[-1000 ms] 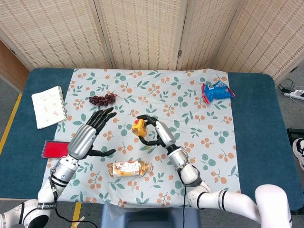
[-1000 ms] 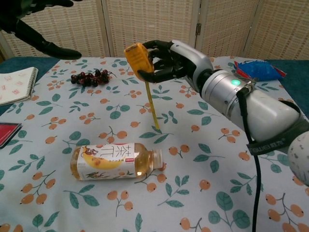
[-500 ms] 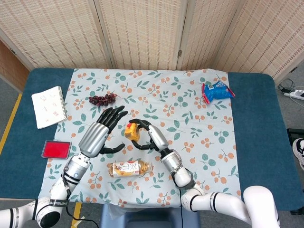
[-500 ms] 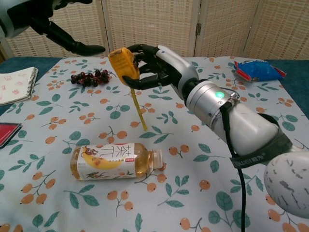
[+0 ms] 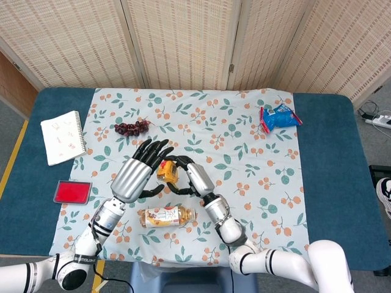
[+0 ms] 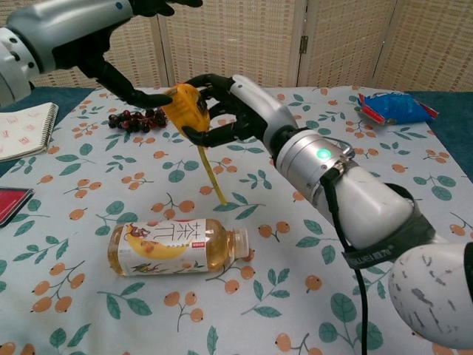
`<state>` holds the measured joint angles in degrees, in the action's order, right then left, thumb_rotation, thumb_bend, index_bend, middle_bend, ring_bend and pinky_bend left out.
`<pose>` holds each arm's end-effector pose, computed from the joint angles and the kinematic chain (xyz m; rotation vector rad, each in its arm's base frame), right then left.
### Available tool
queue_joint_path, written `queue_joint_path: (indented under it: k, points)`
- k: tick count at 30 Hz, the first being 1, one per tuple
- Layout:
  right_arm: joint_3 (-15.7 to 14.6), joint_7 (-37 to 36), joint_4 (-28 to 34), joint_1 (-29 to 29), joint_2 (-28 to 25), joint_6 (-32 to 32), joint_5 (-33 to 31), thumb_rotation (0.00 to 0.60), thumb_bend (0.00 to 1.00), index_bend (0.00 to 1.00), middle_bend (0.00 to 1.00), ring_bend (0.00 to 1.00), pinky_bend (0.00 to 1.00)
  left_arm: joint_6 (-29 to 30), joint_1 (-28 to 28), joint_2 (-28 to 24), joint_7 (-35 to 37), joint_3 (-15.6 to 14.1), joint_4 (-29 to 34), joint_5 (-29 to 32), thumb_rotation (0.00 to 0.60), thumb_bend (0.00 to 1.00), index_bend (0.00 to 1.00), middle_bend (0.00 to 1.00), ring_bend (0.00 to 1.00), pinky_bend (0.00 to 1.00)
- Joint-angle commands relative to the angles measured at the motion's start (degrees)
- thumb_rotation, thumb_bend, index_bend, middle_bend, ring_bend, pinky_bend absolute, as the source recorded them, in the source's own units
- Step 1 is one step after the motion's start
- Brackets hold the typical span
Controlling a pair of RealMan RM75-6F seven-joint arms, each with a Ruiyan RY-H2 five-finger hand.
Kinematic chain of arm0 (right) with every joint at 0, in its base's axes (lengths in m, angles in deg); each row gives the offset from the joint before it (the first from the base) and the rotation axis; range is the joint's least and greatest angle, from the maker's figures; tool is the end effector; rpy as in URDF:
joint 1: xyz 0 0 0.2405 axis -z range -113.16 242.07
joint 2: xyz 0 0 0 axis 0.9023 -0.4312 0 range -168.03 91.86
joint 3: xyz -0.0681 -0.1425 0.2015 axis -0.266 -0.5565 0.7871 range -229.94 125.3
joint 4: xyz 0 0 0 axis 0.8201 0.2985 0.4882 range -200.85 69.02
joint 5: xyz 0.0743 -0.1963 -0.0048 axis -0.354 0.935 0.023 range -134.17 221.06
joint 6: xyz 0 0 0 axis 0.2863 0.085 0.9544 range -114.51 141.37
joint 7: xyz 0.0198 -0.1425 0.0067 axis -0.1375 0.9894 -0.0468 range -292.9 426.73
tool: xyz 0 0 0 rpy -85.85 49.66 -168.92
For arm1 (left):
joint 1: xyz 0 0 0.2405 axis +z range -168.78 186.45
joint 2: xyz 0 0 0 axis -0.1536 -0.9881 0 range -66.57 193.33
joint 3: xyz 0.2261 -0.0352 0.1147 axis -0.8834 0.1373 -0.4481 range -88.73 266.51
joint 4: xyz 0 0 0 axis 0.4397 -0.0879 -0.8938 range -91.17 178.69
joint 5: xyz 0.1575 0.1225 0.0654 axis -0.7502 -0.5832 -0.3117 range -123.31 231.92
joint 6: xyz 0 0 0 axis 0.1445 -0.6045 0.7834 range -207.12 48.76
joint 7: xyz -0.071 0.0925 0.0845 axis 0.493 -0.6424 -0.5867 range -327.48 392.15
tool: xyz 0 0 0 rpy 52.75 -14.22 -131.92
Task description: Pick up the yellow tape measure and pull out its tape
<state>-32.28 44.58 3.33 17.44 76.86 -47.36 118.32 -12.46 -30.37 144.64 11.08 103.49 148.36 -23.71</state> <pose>-0.0368 -0.3325 -0.0979 1.5114 -1.6409 1.7216 -0.0699 0.3048 0.0518 -1.8206 -0.7452 -1.3482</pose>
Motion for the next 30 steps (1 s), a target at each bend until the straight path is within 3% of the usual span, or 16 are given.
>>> queue_joint_path:
  k: [1, 15, 30]
  points:
    - [-0.1, 0.2, -0.2, -0.2, 0.3, 0.2, 0.0, 0.6, 0.43, 0.54, 0.51, 0.36, 0.13, -0.3, -0.5, 0.5, -0.8, -0.3, -0.2, 0.5, 0.6, 0.29, 0.1, 0.05, 0.09, 0.0]
    - [-1.3, 1.4, -0.6, 0.1, 0.5, 0.0, 1.1, 0.6, 0.43, 0.54, 0.51, 0.36, 0.13, 0.3, -1.3, 1.9, -2.7, -0.6, -2.7, 2.4, 0.6, 0.3, 0.11, 0.06, 0.09, 0.0]
    - [-2.0, 2.4, 0.3, 1.1, -0.2, -0.3, 1.5, 0.6, 0.43, 0.54, 0.51, 0.36, 0.12, 1.4, -0.9, 1.1, -1.8, -1.2, -2.7, 2.1, 0.6, 0.57, 0.17, 0.07, 0.09, 0.0]
